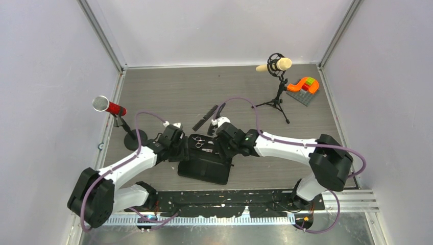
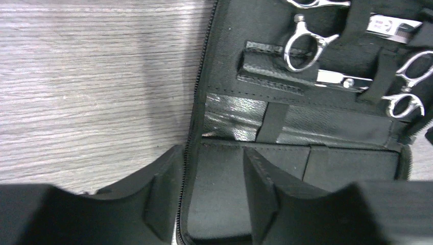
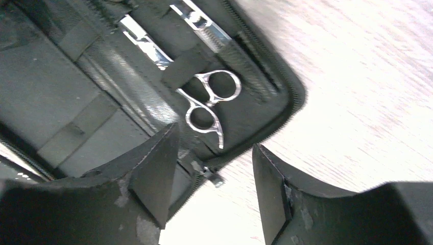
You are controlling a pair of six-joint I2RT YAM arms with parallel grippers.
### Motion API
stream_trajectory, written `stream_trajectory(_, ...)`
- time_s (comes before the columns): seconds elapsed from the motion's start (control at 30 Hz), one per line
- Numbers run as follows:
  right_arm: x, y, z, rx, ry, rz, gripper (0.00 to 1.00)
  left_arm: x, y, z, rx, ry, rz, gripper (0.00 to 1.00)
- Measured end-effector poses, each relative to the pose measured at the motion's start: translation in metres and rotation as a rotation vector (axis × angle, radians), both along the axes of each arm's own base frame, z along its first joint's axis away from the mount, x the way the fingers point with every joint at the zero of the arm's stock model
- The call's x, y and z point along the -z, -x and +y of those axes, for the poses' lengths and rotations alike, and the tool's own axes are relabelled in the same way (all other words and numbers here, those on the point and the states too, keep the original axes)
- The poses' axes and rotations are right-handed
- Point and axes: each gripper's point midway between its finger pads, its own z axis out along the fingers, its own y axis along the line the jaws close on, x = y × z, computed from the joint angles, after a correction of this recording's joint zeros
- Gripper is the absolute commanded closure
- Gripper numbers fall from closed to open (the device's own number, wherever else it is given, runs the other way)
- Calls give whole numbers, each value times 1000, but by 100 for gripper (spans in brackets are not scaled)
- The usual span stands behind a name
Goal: Sort the hair-cutting tools
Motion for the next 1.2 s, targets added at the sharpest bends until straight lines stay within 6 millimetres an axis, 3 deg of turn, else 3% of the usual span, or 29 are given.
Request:
stream_trajectory(0.2,-28,-22,-26,96,-27,-102,3,-27,1,0,2,41,-70,30)
stream_trajectory(0.33,-42,-44,-41,172,-82,-138,4,-55,-6,4,-9,43,-132,24)
stream_trajectory(0.5,-40,-81,-51,261,-90,-152,4,-88,-14,18,-36,24,-208,6)
stream_trajectory(0.57,-37,-93,-42,264,-80,-152,1,-100,-14,28,-54,5,-236,1)
stream_trajectory(0.87,-10,-150,14,254,-50,-143,6,-163,-7,89,-145,-185,-457,0)
stream_trajectory(1.0,8,-168,32,253,-33,-129,8,-173,-1,110,-158,-258,-518,0)
stream_trajectory(1.2,30,-179,43,253,3,-102,15,-181,4,131,-158,-371,-560,0)
